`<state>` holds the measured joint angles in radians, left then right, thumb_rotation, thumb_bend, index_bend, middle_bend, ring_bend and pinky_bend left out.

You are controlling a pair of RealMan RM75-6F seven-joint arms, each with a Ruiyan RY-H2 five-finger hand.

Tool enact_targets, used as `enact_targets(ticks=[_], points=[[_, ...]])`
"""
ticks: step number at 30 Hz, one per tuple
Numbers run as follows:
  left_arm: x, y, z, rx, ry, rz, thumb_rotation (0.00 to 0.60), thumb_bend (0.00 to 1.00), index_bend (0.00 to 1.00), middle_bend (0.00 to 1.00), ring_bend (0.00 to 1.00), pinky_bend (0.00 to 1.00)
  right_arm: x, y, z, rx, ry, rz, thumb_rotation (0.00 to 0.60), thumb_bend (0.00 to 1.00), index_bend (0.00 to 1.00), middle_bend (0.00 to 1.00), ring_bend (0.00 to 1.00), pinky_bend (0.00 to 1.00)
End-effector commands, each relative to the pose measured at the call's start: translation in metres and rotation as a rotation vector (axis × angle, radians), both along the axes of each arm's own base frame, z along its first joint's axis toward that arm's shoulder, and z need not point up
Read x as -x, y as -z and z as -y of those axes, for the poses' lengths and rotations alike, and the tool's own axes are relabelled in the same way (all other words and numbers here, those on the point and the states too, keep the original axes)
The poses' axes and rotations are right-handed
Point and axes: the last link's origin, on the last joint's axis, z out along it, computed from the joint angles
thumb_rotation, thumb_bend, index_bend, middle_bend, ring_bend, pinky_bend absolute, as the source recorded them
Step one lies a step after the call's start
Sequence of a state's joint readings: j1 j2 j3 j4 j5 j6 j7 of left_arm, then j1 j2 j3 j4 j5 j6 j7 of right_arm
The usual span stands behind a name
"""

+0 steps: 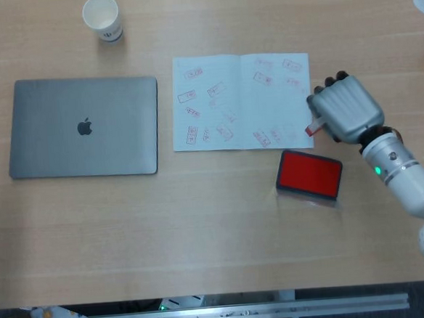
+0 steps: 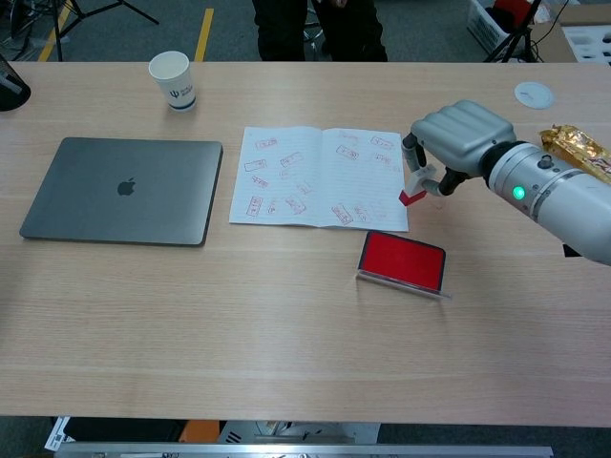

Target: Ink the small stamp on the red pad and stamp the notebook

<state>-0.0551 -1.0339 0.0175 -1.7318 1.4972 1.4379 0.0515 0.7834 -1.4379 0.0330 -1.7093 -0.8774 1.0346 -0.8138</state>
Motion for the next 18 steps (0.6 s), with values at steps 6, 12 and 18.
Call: enact_targets(ticks=[6, 12, 18], points=[[0.002, -0.001, 0.002, -0.007, -0.01, 0.002, 0.6, 0.3, 0.16, 0.24, 0.24, 0.18, -0.002, 0.003, -0.033, -0.085, -0.114, -0.025, 0.6, 0.44, 0.74, 0.53, 0.4, 0.32], [0.004, -0.002, 0.004, -0.005, -0.015, -0.001, 0.6, 0.3, 0.16, 0.24, 0.24, 0.18, 0.004, 0.013, -0.044, -0.1, -0.161, -0.048, 0.6, 0.47, 0.77, 0.54, 0.41, 0.32], [0.003, -0.002, 0.004, -0.001, -0.012, 0.0, 0.6, 0.3, 0.16, 0.24, 0.24, 0.18, 0.007, 0.024, -0.053, -0.129, -0.19, -0.065, 0.6, 0.48, 0.79, 0.55, 0.41, 0.32]])
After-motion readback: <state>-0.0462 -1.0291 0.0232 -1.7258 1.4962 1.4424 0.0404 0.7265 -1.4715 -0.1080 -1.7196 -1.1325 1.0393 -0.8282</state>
